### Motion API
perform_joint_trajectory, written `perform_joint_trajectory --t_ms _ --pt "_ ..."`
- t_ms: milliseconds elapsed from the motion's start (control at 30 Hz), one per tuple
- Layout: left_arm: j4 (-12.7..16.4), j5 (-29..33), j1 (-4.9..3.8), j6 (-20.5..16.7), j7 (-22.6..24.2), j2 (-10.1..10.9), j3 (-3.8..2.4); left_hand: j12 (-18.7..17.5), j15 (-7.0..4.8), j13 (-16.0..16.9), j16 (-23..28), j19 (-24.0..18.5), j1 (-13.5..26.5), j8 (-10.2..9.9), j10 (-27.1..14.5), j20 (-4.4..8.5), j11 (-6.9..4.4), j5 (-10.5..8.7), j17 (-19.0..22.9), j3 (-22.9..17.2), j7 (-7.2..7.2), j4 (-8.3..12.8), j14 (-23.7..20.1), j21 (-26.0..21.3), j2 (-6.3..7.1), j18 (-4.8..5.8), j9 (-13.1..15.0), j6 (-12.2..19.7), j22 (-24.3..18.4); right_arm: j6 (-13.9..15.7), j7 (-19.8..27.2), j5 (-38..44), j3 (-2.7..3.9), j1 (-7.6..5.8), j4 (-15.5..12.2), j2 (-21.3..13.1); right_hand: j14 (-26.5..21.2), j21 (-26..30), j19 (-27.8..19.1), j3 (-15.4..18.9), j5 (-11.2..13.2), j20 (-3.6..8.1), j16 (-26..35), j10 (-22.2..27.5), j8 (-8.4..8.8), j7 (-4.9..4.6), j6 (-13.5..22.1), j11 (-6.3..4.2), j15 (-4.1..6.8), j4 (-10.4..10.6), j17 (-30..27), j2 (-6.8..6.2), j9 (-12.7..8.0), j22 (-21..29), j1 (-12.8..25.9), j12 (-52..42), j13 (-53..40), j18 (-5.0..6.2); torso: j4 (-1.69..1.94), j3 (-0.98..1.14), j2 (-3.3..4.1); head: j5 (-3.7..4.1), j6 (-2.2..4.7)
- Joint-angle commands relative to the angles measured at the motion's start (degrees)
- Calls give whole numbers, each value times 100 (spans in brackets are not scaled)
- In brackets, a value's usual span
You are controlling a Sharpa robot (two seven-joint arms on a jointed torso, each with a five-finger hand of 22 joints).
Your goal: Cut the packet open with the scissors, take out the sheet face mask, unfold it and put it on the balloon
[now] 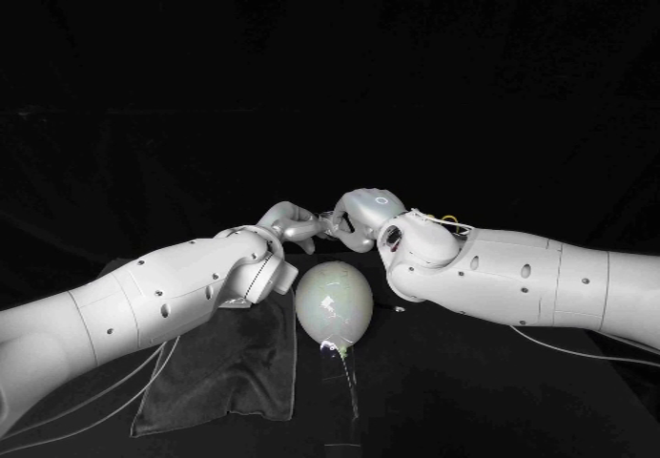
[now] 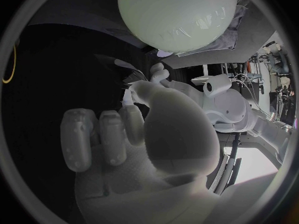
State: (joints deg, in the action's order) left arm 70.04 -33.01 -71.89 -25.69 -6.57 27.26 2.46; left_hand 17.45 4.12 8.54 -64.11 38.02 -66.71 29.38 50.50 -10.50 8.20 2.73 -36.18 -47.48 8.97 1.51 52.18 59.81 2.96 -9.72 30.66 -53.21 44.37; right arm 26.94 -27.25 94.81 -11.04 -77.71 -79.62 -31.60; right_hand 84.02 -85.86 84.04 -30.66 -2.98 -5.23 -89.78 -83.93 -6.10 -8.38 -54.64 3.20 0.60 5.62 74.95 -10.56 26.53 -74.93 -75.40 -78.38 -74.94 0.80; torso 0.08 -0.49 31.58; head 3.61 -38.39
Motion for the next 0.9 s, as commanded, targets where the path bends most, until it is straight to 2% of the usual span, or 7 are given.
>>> perform_joint_trajectory --t_ms 33,367,600,667,900 --pt "39 48 -12 108 96 -11 -9 -103 51 -95 18 -49 -6 16 -65 -10 16 8 75 -454 109 425 -2 62 76 -46 132 -82 44 -129 -111 115 1 0 28 27 598 36 293 20 21 -39 -22 -4 25 -27 8 45 -26 27 1505 -49 -13 -1277 38 28 -685 43 -2 2 -2 15 -5" --pt "51 75 -12 134 175 -6 -10 -310 68 -287 48 -90 -14 2 -175 -32 39 7 240 -540 121 496 0 142 79 -49 197 -89 115 -222 -164 127 1 1 73 86 598 100 251 55 21 -58 -22 51 87 -54 60 67 -44 58 1505 -108 -60 -1246 66 121 -625 60 1 0 -3 46 -10" --pt "79 79 -12 186 211 6 -10 -383 73 -359 62 -105 -16 -1 -204 -42 44 7 314 -564 118 525 8 171 80 -50 223 -99 142 -263 -192 155 0 1 154 147 598 201 186 69 21 -96 -22 160 225 -111 253 118 -89 71 1505 -150 -153 -1199 24 297 -511 85 2 1 -2 59 -10" --pt "85 80 -12 200 229 8 -10 -391 73 -371 61 -106 -15 -2 -199 -44 43 7 327 -566 117 529 14 178 80 -51 228 -102 147 -281 -175 146 0 1 176 163 598 216 178 112 21 -113 -22 187 259 -121 369 131 -103 64 1505 -206 -203 -1193 -7 334 -486 88 0 0 -2 63 -16" --pt "100 113 -12 215 320 8 -10 -438 59 -453 -38 -49 -2 -15 -120 -41 35 7 404 -575 112 560 133 284 80 -71 270 -117 210 -379 -113 116 -2 1 257 235 598 207 184 113 21 -115 -22 183 258 -120 379 131 -104 63 1505 -204 -209 -1198 -17 326 -491 86 0 1 -8 71 -12"
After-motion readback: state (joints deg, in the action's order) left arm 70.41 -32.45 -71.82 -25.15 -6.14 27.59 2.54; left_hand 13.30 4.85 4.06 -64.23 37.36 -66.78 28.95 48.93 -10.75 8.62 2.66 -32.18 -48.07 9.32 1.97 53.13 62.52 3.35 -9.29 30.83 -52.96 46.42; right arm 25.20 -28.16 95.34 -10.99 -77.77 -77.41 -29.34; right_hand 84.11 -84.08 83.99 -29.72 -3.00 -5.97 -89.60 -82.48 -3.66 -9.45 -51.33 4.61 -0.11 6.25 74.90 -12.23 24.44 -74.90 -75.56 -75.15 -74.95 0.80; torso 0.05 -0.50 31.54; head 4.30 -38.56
